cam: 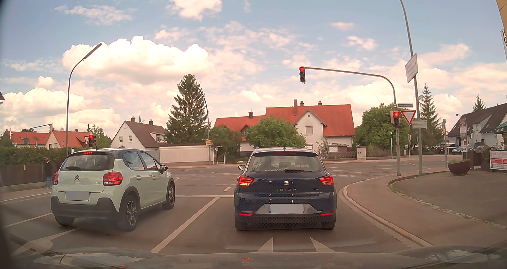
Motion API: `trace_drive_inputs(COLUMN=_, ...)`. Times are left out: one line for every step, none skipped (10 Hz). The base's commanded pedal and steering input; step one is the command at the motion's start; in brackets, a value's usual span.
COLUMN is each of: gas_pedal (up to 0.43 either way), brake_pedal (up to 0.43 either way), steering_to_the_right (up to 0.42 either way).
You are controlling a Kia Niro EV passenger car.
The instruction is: Follow the waypoints while adhering to traffic rules and regulations
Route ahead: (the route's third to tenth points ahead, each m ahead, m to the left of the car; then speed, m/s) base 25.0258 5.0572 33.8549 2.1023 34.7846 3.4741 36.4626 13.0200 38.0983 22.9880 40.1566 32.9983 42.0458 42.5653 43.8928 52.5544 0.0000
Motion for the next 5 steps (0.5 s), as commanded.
trace_drive_inputs(gas_pedal=0.000, brake_pedal=0.463, steering_to_the_right=0.005)
trace_drive_inputs(gas_pedal=0.000, brake_pedal=0.463, steering_to_the_right=0.005)
trace_drive_inputs(gas_pedal=0.000, brake_pedal=0.463, steering_to_the_right=0.005)
trace_drive_inputs(gas_pedal=0.000, brake_pedal=0.463, steering_to_the_right=0.005)
trace_drive_inputs(gas_pedal=0.000, brake_pedal=0.463, steering_to_the_right=0.005)
